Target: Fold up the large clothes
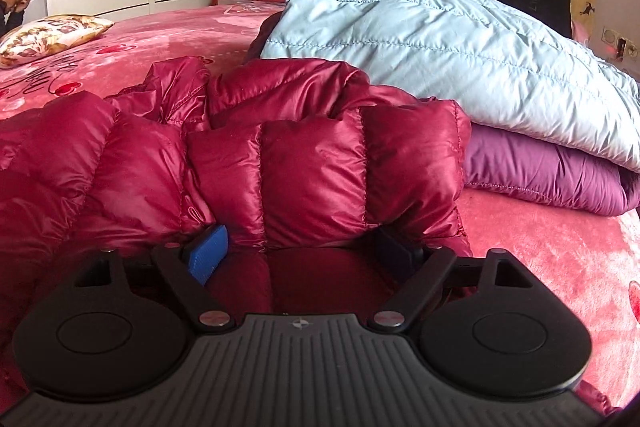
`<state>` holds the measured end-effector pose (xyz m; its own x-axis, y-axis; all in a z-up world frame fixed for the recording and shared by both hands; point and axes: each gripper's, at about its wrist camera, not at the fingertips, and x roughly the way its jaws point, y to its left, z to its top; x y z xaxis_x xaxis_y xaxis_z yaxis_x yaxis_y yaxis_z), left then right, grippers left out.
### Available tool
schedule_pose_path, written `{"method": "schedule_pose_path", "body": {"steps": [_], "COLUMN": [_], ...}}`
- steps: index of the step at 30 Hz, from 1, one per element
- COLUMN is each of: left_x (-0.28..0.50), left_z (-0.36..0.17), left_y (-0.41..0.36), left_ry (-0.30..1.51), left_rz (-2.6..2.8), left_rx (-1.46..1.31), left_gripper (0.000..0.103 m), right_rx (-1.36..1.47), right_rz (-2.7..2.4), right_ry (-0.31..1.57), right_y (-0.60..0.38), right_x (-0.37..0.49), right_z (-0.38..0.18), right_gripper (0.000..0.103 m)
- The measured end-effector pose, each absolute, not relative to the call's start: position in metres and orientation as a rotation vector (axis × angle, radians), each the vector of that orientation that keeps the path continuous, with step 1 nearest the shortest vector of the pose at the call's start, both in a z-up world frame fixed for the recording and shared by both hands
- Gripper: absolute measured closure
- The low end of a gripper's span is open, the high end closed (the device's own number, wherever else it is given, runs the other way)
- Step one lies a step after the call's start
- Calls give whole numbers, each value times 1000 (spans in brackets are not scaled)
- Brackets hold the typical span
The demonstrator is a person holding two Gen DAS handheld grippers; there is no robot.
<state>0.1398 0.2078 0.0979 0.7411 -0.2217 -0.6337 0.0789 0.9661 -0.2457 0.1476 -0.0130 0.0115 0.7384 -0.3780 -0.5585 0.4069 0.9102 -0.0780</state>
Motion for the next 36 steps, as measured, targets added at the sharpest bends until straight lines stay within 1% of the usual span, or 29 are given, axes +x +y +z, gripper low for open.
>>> {"method": "schedule_pose_path", "body": {"steps": [2,5,7,8,10,12,14,20,26,29,33,36], "left_x": [136,127,122,119,114,111,111,120,128,131,135,136], "left_z": [103,112,120,124,130,135,134,120,101,95,89,87], "left_y": [207,207,208,208,205,201,195,178,175,176,176,175], "left_ry": [676,597,531,497,434,390,391,471,571,602,627,637], "left_rz": [-159,-147,-147,-146,-148,-171,-221,-267,-247,-241,-231,-229], "left_rx": [-173,-132,-124,-114,-89,-74,-70,-22,29,30,37,37], "left_gripper": [79,70,69,67,60,48,43,42,41,38,33,32], "right_rx": [56,56,54,55,55,55,62,44,23,45,67,46], "right_rz": [-428,-426,-435,-441,-450,-449,-431,-324,-290,-300,-301,-305], "right_ry": [602,605,595,580,543,511,481,502,578,629,632,619], "right_y": [-12,-14,-14,-13,-10,-5,3,43,68,66,61,62], "right_x": [147,141,135,131,126,121,117,138,165,176,180,180], "right_z": [12,15,21,24,30,37,45,52,37,22,14,10], "right_gripper": [0,0,0,0,0,0,0,0,0,0,0,0]}}
